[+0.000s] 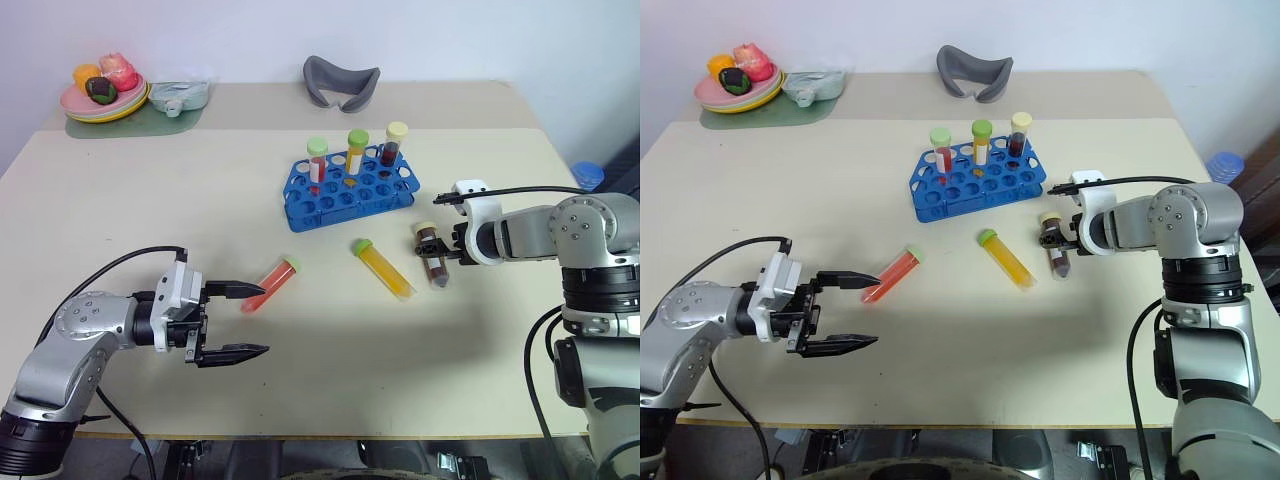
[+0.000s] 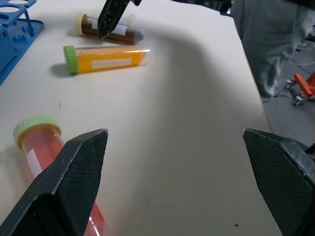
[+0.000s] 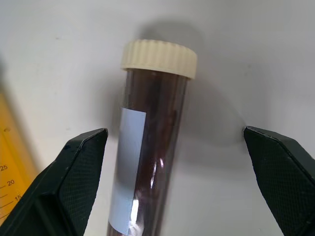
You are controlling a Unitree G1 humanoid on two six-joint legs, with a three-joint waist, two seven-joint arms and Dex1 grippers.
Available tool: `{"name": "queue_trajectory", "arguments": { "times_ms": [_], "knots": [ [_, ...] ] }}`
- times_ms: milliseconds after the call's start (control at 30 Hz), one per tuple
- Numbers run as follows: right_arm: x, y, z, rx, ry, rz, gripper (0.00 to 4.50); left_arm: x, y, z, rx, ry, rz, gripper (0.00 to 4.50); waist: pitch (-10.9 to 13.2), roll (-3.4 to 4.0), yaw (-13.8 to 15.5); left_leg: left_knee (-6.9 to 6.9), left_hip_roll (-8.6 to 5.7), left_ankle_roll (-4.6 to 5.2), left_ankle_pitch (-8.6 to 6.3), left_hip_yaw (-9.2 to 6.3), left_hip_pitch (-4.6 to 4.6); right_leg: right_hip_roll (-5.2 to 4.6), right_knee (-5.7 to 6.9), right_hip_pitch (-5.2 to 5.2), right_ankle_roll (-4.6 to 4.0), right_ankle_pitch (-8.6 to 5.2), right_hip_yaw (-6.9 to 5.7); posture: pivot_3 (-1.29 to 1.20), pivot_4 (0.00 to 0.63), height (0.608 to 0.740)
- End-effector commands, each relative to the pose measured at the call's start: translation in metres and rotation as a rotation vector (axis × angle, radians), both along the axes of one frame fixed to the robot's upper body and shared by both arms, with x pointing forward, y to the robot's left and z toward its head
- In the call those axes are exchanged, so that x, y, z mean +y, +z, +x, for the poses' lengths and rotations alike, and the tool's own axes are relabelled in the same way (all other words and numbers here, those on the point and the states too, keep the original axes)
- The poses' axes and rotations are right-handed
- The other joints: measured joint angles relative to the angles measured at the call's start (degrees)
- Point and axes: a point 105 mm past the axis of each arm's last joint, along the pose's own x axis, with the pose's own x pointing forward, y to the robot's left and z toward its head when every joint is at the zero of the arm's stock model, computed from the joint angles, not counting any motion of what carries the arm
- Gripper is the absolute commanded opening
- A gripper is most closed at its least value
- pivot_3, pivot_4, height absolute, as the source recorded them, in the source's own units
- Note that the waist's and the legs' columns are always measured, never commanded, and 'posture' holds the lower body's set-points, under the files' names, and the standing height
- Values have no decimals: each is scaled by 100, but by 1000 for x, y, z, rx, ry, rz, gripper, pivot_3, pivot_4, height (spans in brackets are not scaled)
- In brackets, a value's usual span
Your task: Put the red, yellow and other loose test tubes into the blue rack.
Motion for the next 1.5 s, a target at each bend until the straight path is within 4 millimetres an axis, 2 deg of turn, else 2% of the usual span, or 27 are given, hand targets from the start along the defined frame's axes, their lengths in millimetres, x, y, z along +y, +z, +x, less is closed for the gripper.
{"name": "queue_trajectory", "arguments": {
  "times_ms": [33,333,433,600,633,767,867,933,1100,1300,1500],
  "knots": [
    [7,3,0,-16,28,3,4471,0,9,-3,-29,-10,-3,4484,0,0,0,0,0,0,0,0,0,0,0,0,0,0,0,0,150,740],
    [11,-8,1,2,23,-32,4471,-1,9,-5,-20,-7,-6,4484,-2,-3,-64,2,0,0,0,0,2,1,3,2,0,0,0,0,150,740],
    [10,-15,0,17,15,-51,3611,0,10,-6,-18,-4,-5,4500,-3,-3,-95,4,0,0,0,-1,3,1,5,3,0,0,0,0,150,740],
    [9,-27,-4,38,13,-66,1134,0,11,-7,-14,-1,-5,4500,-6,-6,-120,2,0,0,0,-2,5,1,6,3,0,0,0,0,150,740],
    [11,-28,-5,40,19,-66,810,0,11,-7,-13,-1,-5,4500,-8,-7,-121,2,1,0,0,-2,6,2,6,3,0,0,0,0,150,740],
    [17,-27,-7,22,43,-44,801,1,11,-8,-8,2,-4,4500,-9,-9,-120,2,2,0,0,-2,13,3,6,11,0,0,0,0,150,740],
    [25,-12,-4,-46,62,6,801,2,11,-8,-7,3,-4,4500,-9,-9,-130,1,2,0,0,-2,14,3,6,11,-1,0,0,0,150,740],
    [41,9,1,-130,90,128,801,2,11,-8,-6,5,-5,4500,-8,-8,-143,-2,4,1,0,-2,15,6,7,8,-1,0,1,0,150,740],
    [75,85,16,-605,190,434,801,3,12,-6,-8,10,-6,4500,4,13,-110,0,4,1,0,-2,5,5,13,-2,-2,1,2,0,150,740],
    [70,120,36,-946,137,507,801,3,14,-2,-18,19,-13,4500,4,12,-111,1,3,0,0,-2,-1,1,6,-1,0,2,-3,0,150,740],
    [61,121,59,-1184,64,513,801,2,17,4,-31,33,-24,4500,6,16,-142,-1,4,-1,1,0,6,3,13,-3,-1,2,-1,0,150,740]
  ]
}}
